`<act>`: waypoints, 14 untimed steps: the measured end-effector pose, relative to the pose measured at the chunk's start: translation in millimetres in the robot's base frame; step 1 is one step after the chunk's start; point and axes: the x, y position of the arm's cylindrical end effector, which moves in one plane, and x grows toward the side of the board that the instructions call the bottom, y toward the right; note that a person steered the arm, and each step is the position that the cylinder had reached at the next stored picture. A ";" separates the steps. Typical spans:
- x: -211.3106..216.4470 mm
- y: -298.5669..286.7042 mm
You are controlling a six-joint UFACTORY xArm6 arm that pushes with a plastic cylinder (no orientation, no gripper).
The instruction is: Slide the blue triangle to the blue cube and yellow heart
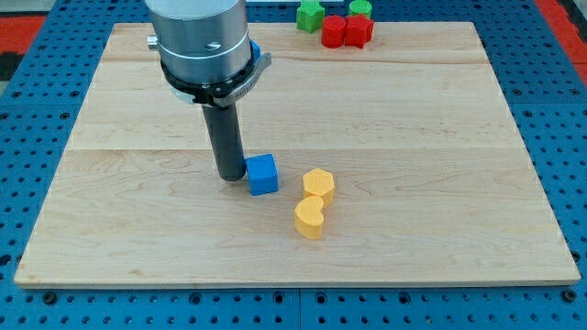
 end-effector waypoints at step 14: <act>-199.7 -33.5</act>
